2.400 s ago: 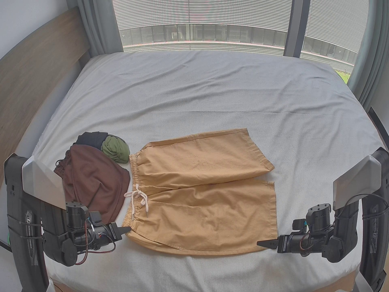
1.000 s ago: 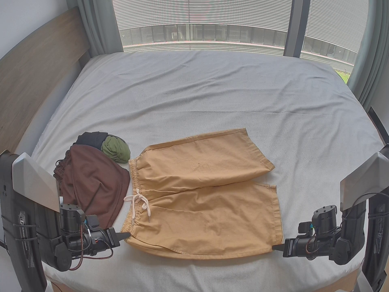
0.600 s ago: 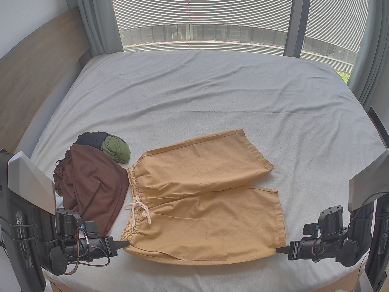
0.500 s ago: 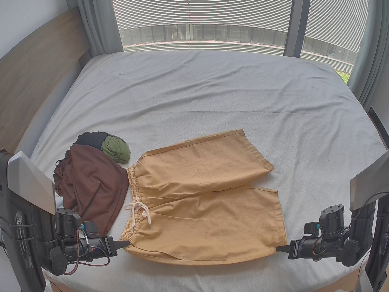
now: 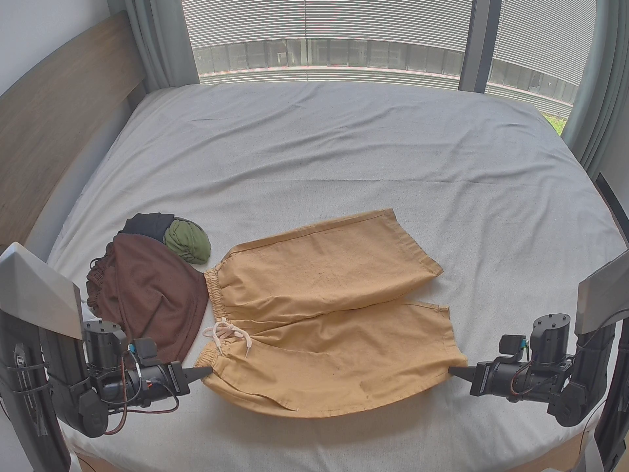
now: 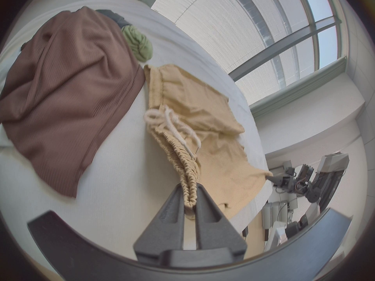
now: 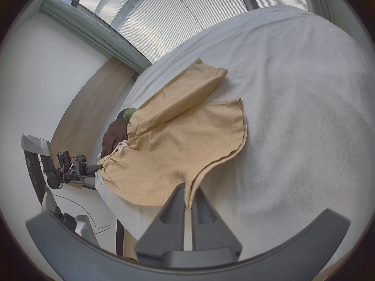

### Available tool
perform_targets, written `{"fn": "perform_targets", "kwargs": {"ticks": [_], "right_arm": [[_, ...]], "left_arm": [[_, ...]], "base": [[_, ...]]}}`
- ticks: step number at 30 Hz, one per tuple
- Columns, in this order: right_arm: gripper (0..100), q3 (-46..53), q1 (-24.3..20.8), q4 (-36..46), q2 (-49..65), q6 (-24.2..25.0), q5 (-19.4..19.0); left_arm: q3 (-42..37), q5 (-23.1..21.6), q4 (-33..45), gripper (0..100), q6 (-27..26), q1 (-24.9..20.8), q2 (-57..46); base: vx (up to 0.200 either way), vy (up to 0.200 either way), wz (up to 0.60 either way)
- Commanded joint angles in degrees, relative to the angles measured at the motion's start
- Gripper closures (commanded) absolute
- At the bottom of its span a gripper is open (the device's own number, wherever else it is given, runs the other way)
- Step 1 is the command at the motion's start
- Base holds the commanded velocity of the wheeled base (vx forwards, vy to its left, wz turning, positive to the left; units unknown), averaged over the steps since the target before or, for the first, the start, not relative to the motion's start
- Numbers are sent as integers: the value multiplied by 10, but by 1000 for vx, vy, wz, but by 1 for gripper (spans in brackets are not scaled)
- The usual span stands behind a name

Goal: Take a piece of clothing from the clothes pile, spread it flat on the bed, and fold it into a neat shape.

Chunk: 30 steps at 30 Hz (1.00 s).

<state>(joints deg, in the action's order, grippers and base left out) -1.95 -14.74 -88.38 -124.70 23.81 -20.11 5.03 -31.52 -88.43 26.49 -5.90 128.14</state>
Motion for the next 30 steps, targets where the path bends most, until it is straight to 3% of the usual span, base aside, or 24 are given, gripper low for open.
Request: {"fn": "perform_targets", "kwargs": {"ticks": [1,16,30], "right_arm": [[100,-30,8,1,24,1,0],[100,-134,36,16,25,3,0],[100,-288,51,196,75,3,-1]], "left_arm": [[41,3,-2,100,55,-1,-33],[60,4,-2,100,69,2,-32],[89,23,-2,100,126,-2,-35]], "base": [[0,0,0],[0,0,0],[0,0,0]]}}
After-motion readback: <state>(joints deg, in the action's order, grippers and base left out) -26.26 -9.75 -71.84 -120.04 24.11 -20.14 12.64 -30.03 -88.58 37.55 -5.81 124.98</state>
